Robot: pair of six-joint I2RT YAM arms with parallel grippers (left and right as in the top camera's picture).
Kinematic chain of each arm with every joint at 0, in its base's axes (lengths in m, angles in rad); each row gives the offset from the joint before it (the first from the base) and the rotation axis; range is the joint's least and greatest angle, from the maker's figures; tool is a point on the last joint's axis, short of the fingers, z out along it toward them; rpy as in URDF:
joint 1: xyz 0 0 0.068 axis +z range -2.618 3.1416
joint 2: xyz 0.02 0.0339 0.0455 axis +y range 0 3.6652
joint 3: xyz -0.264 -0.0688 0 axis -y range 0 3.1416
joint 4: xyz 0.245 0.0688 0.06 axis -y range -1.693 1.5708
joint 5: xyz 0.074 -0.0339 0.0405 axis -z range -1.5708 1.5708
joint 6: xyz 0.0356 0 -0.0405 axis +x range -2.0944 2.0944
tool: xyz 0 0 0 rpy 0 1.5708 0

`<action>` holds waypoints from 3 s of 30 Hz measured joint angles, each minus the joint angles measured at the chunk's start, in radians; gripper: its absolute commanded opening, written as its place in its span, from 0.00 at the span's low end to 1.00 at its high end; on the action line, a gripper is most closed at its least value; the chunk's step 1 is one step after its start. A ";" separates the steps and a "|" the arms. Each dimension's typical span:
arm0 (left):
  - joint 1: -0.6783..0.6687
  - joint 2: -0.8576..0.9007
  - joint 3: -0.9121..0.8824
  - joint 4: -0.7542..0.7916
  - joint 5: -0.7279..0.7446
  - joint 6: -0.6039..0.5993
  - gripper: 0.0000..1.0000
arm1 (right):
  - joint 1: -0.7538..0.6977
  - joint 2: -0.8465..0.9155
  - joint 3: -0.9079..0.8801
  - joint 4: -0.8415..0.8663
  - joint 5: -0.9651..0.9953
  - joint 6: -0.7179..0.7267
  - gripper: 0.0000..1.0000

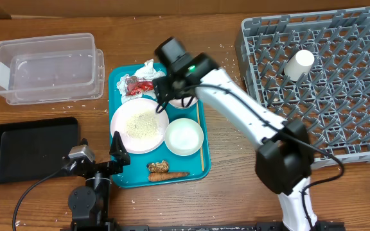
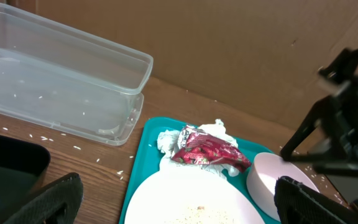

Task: Sort waste into correct bins and load items into the dishwasher
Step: 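Move the right gripper to the white bowl and grasp its rim, then carry the white bowl to the dish rack and lower it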

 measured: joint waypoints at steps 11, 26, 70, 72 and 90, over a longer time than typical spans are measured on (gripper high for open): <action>0.000 0.000 0.000 0.000 0.000 0.000 1.00 | 0.032 0.077 0.000 0.062 0.164 -0.026 0.64; 0.000 0.000 0.000 0.000 0.000 0.000 1.00 | 0.035 0.142 -0.001 0.105 0.174 -0.030 0.48; 0.000 0.000 0.000 0.000 0.000 0.000 1.00 | 0.032 0.156 0.152 -0.063 0.137 -0.027 0.04; 0.000 0.000 0.000 0.000 0.000 0.000 1.00 | 0.021 0.157 0.204 -0.114 0.137 -0.024 0.04; 0.000 0.000 0.000 0.000 0.000 0.000 1.00 | -0.737 -0.041 0.503 -0.440 -0.219 0.100 0.04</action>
